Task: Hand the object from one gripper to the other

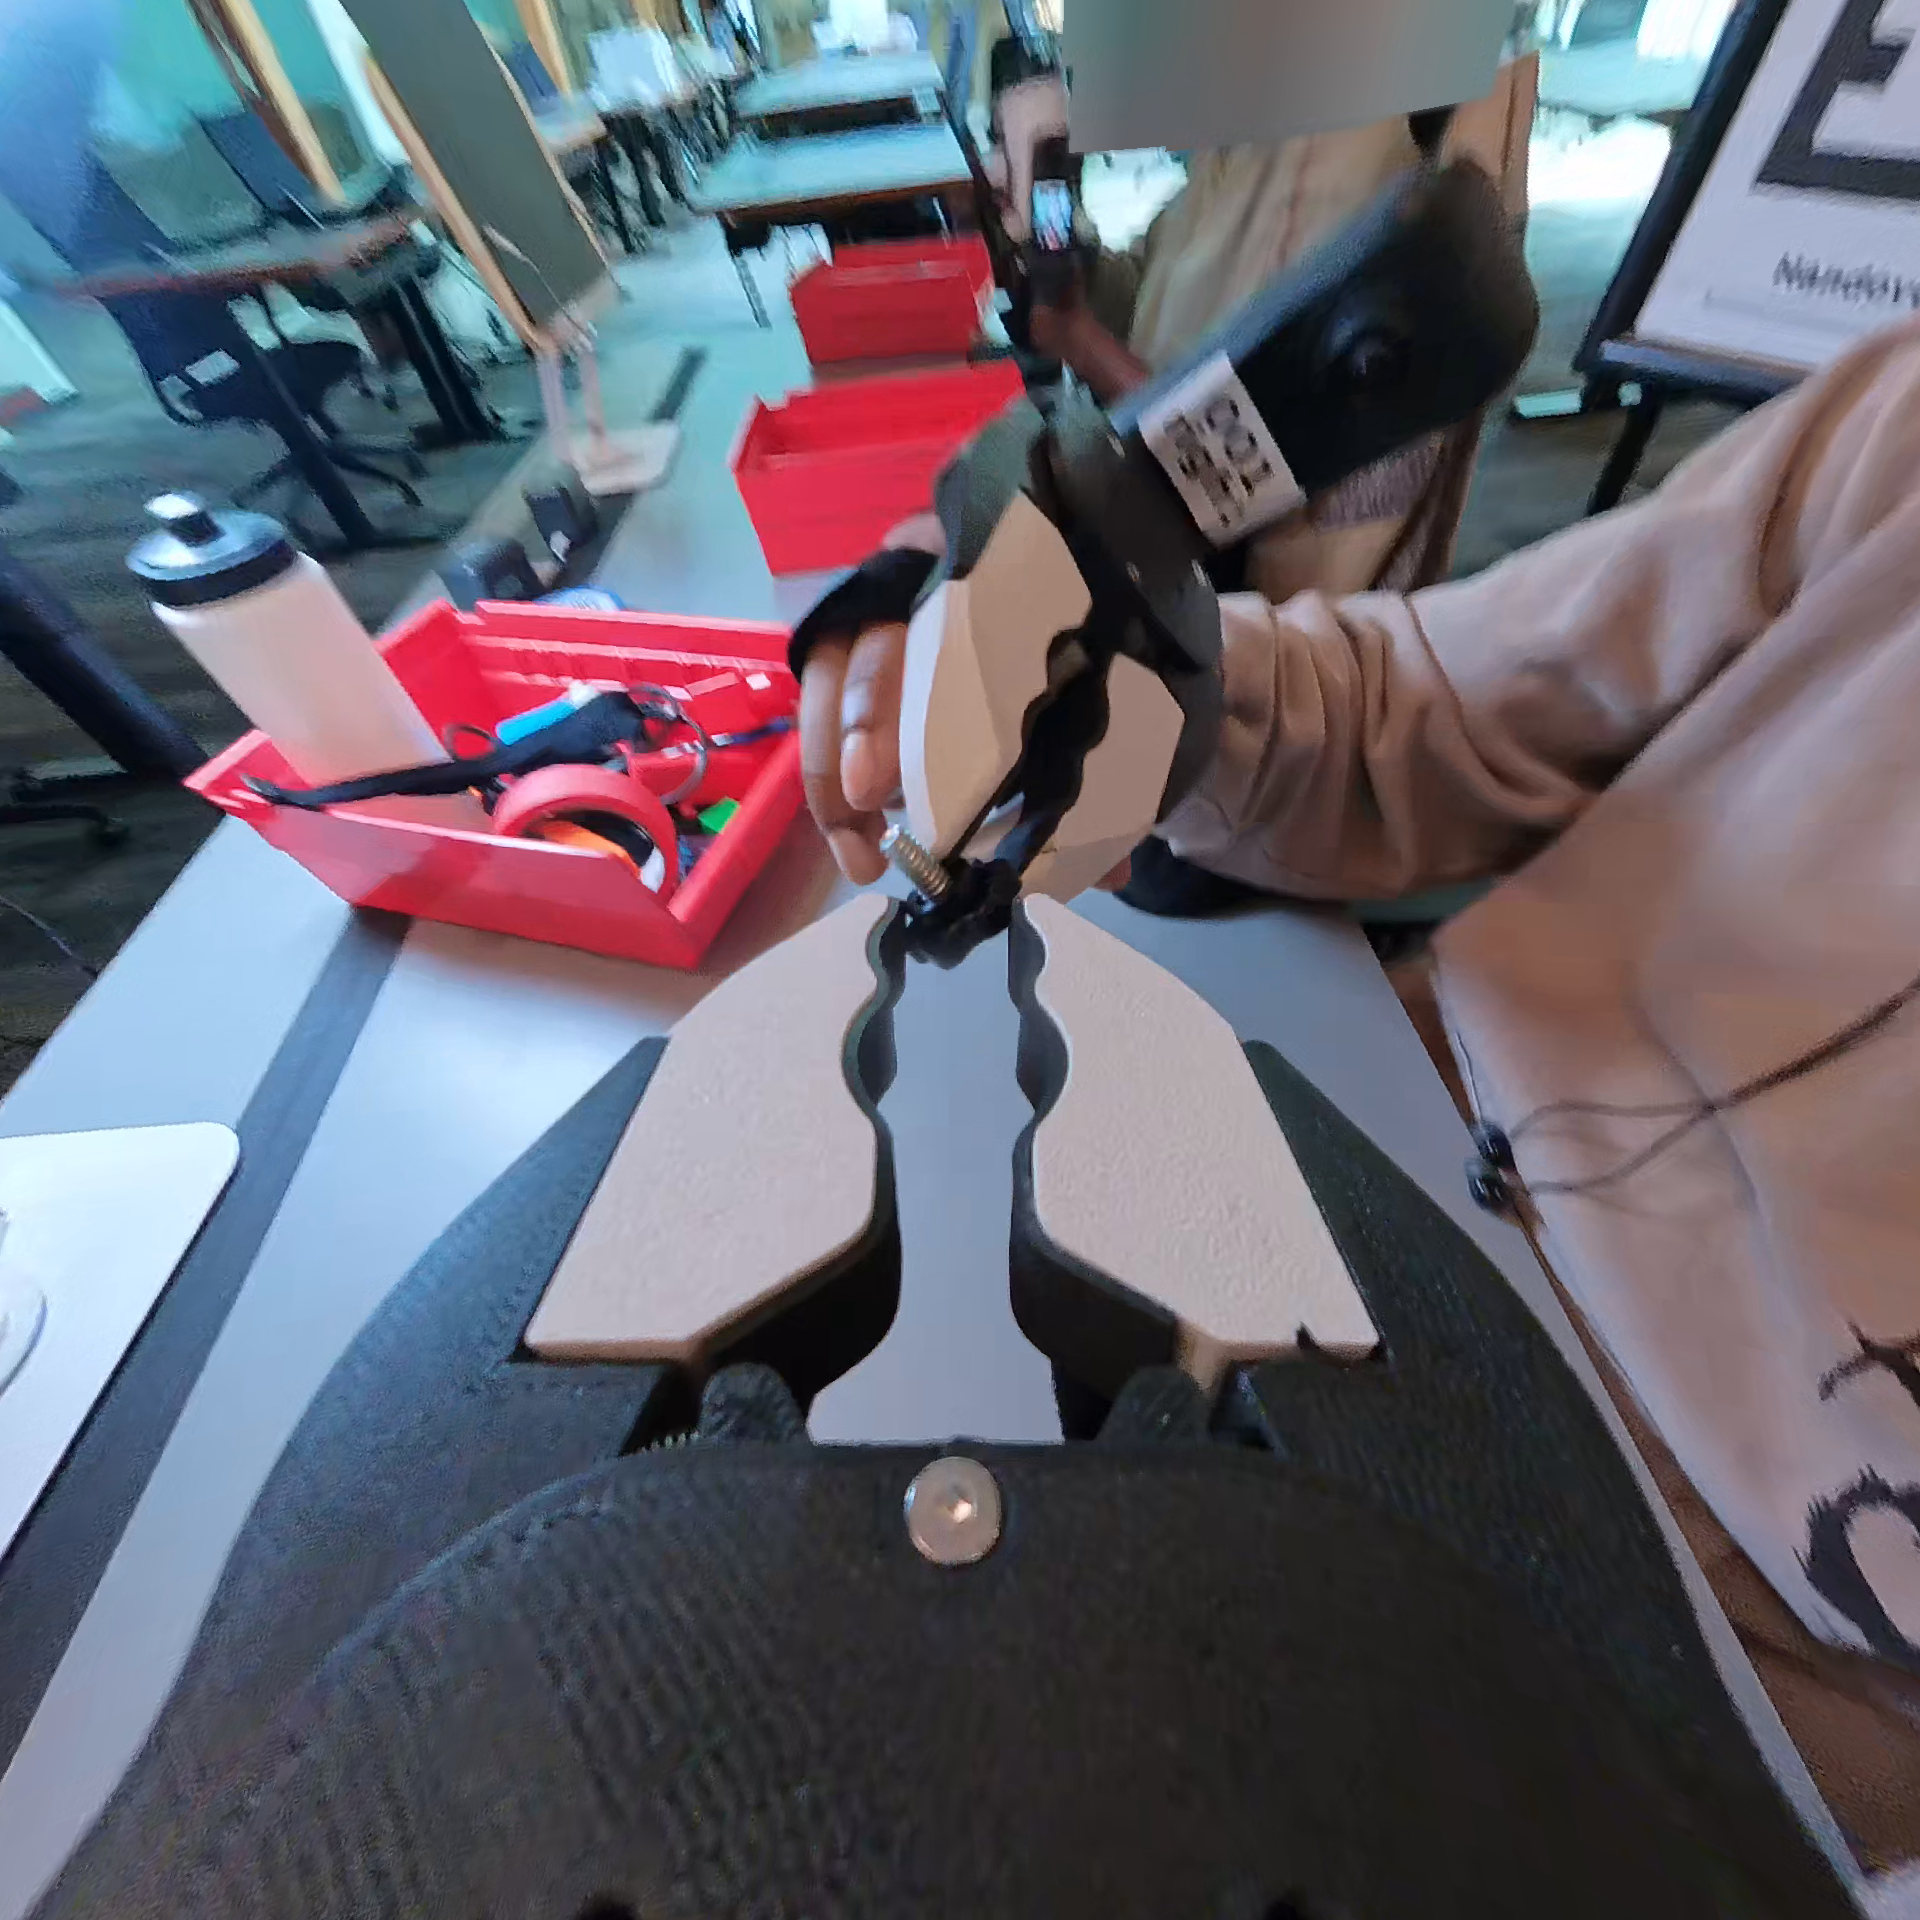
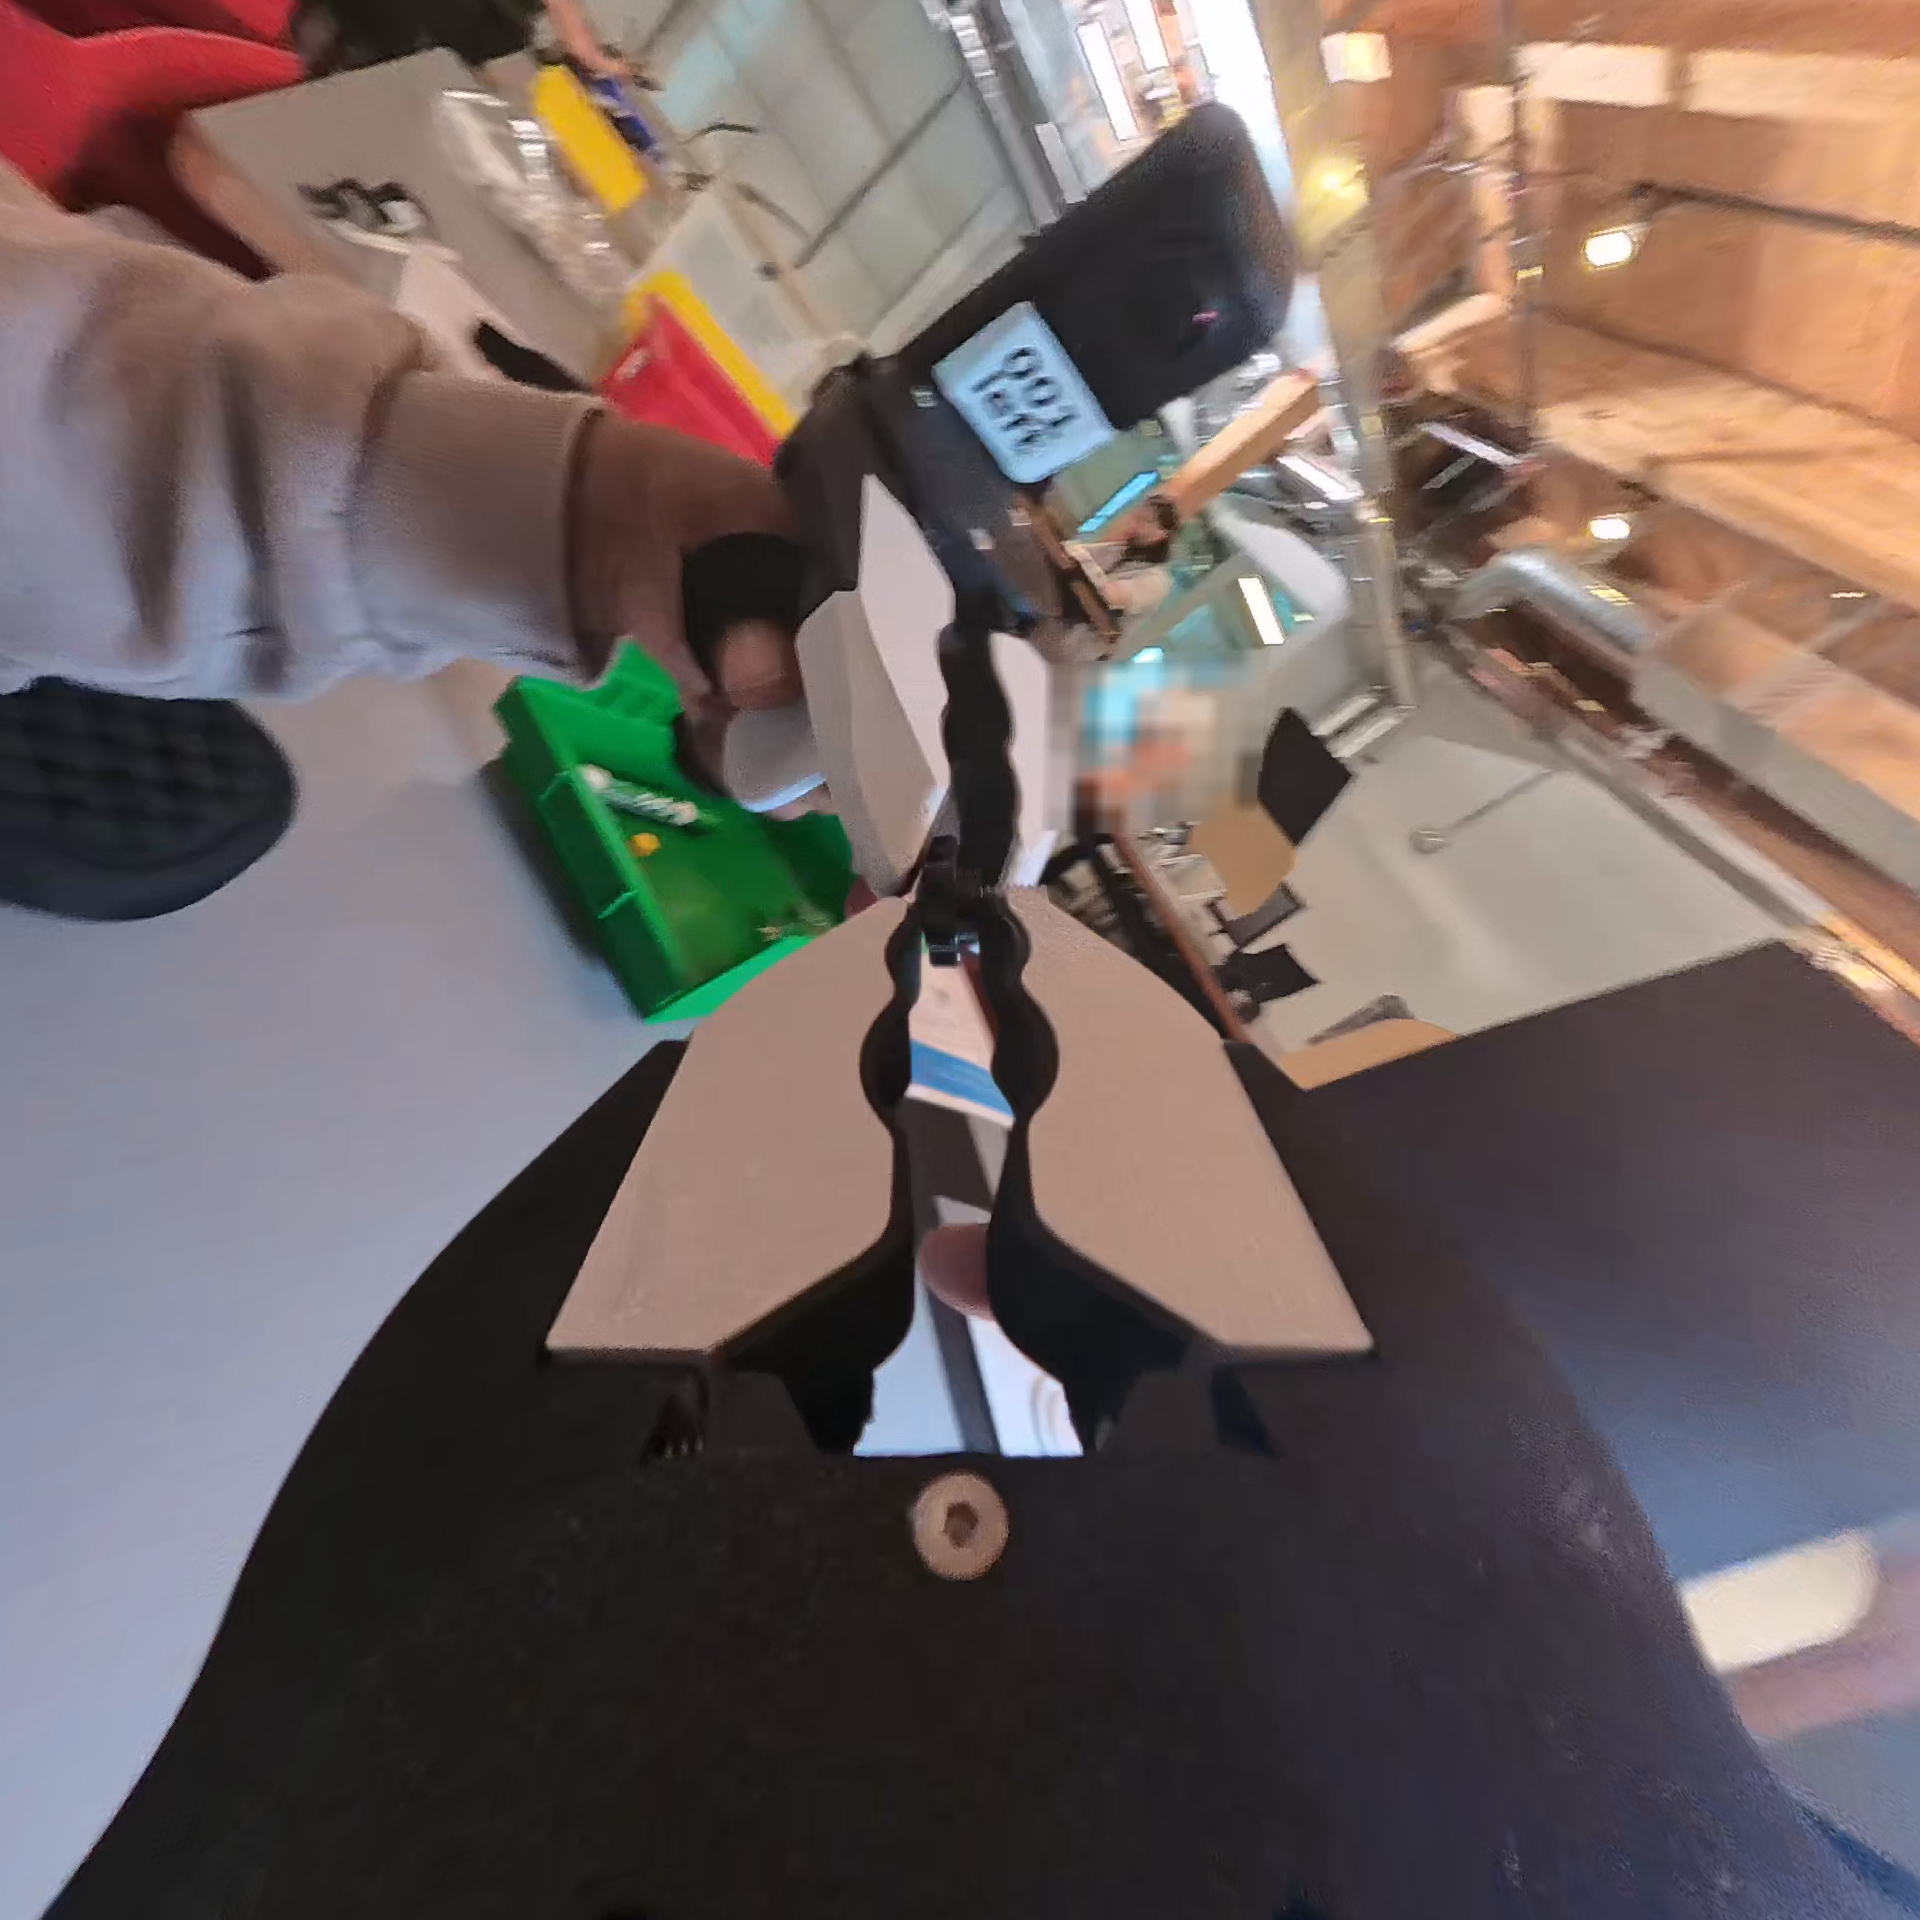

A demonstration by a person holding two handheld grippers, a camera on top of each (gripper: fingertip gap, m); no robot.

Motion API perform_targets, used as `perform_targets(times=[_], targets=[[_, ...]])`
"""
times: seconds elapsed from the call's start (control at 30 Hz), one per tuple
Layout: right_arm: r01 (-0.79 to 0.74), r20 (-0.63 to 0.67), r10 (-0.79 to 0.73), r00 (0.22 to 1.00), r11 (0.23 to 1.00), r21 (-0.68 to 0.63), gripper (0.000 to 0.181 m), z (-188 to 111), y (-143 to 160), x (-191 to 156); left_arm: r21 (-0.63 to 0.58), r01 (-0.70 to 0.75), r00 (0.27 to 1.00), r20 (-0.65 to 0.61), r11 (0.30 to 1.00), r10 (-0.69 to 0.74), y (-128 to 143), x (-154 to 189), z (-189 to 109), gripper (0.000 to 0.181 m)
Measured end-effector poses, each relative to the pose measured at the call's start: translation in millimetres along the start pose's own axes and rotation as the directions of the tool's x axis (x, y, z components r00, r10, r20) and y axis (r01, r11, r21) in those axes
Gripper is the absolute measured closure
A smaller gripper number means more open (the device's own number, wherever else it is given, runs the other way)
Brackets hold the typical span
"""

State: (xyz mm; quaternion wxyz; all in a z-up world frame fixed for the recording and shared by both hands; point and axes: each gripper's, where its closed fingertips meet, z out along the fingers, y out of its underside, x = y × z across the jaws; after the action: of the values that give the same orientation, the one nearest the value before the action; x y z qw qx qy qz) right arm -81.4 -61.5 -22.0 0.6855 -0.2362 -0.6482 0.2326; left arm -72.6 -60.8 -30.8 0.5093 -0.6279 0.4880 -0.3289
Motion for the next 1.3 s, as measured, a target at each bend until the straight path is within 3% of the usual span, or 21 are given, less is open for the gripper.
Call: perform_targets(times=[0.1,0.23,0.33,0.47,0.57,0.63,0.7,0.8,0.93,1.0,1.13,1.2,1.3], targets=[[0.039,-0.252,-0.025,0.967,0.998,0.053,0.171,-7.6,-8.4,32.6,0.194,0.040,0.996,0.075,0.980,-0.056,-26.4,-14.4,-9.1,0.157],[0.146,-0.488,-0.096,0.867,0.987,0.066,0.170,-21.0,-17.5,53.1,0.385,0.179,0.981,-0.002,0.905,-0.193,-50.3,-15.6,-6.3,0.148],[0.165,-0.544,-0.101,0.833,0.984,0.070,0.170,-21.2,-21.7,51.7,0.449,0.210,0.975,-0.027,0.869,-0.222,-57.1,-13.5,5.6,0.145],[0.172,-0.564,-0.101,0.820,0.982,0.073,0.170,-18.4,-23.9,47.3,0.478,0.199,0.977,-0.025,0.855,-0.213,-61.4,-9.8,11.0,0.157],[0.155,-0.473,-0.089,0.876,0.983,0.103,0.170,-15.6,-23.3,42.2,0.440,0.137,0.986,0.024,0.888,-0.164,-59.2,-9.6,7.1,0.156],[0.116,-0.326,-0.071,0.943,0.986,0.122,0.167,-13.7,-21.9,33.6,0.412,0.127,0.988,0.027,0.902,-0.152,-58.6,-9.4,-0.2,0.157],[0.017,-0.183,0.005,0.983,0.993,0.119,0.164,-16.0,-18.5,29.6,0.301,0.110,0.991,0.037,0.947,-0.127,-47.3,-8.0,-3.8,0.156],[0.011,-0.075,-0.007,0.997,0.998,0.056,0.163,-20.6,-11.2,23.6,0.109,0.090,0.995,0.033,0.990,-0.094,-24.8,-1.1,-4.9,0.156],[0.067,0.039,-0.066,0.997,0.998,-0.020,0.166,-12.6,-1.9,0.6,-0.007,0.126,0.992,-0.005,0.992,-0.126,-9.0,6.5,1.6,0.156],[0.074,0.025,-0.073,0.997,0.997,-0.021,0.169,-9.8,-0.1,-0.5,-0.047,0.140,0.990,-0.013,0.989,-0.141,-2.3,7.6,5.1,0.156],[-0.028,-0.025,0.028,0.999,1.000,0.013,0.175,-7.8,0.4,9.4,0.040,0.167,0.986,-0.004,0.985,-0.167,-12.9,0.9,3.4,0.156],[-0.186,-0.016,0.188,0.982,0.978,0.099,0.175,-8.5,-7.5,15.6,0.122,0.140,0.990,-0.017,0.983,-0.139,-24.6,1.6,0.9,0.156],[-0.487,0.136,0.468,0.873,0.830,0.273,0.175,-15.5,-26.9,20.9,0.271,0.031,0.999,-0.016,0.962,-0.027,-46.9,10.1,-5.8,0.156]])
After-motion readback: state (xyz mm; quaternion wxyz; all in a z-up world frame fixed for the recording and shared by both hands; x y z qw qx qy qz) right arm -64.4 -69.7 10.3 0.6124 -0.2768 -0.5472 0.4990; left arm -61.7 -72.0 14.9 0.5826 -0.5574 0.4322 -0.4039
